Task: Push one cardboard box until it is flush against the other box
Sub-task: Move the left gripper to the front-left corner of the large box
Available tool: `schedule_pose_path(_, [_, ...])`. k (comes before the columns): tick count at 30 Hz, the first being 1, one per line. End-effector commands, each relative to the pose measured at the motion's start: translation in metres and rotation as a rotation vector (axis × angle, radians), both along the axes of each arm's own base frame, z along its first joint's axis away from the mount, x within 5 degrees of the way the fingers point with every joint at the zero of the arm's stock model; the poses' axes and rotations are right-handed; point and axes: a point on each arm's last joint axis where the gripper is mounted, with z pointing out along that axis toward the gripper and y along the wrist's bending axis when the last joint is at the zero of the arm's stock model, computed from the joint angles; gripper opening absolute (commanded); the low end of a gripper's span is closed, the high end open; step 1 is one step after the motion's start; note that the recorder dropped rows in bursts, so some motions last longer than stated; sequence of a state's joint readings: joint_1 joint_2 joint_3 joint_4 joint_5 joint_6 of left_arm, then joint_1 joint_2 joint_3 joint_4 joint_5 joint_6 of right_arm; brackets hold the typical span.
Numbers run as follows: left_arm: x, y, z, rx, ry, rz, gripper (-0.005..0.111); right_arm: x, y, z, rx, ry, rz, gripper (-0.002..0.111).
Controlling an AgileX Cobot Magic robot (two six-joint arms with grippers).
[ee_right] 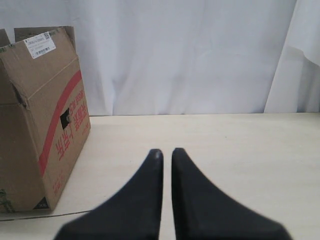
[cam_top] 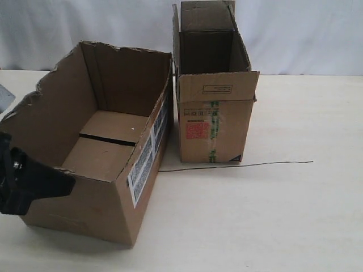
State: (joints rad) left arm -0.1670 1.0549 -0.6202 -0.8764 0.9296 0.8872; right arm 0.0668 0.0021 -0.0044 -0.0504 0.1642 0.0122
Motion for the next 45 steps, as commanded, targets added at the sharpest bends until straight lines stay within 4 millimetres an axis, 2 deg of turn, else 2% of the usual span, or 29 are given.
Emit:
schedule_pose_path(1, [0.011, -0.005, -0.002, -0.059, -0.007, 0.046, 0.0, 0.0, 0.0, -0.001, -0.009, 0.0, -0.007, 0.005])
schedule_pose_path(16, [0.044, -0.003, -0.019, -0.064, -0.04, 0.211, 0.0, 0.0, 0.0, -0.001, -0.009, 0.0, -0.007, 0.005])
schedule_pose_path(28, [0.065, -0.008, -0.03, -0.165, -0.044, 0.292, 0.0, 0.0, 0.0, -0.001, -0.009, 0.0, -0.007, 0.005])
schedule_pose_path(32, [0.075, -0.011, -0.026, -0.265, -0.088, 0.342, 0.0, 0.0, 0.0, -0.001, -0.009, 0.0, -0.007, 0.005])
schedule_pose_path(37, [0.076, -0.012, -0.024, -0.301, -0.099, 0.347, 0.0, 0.0, 0.0, -0.001, -0.009, 0.0, -0.007, 0.005])
schedule_pose_path(42, [0.074, -0.019, -0.013, -0.33, -0.126, 0.217, 0.0, 0.0, 0.0, -0.001, -0.009, 0.0, -0.007, 0.005])
schedule_pose_path(45, [0.073, -0.026, 0.005, -0.36, -0.14, 0.096, 0.0, 0.0, 0.0, -0.001, -0.009, 0.0, -0.007, 0.005])
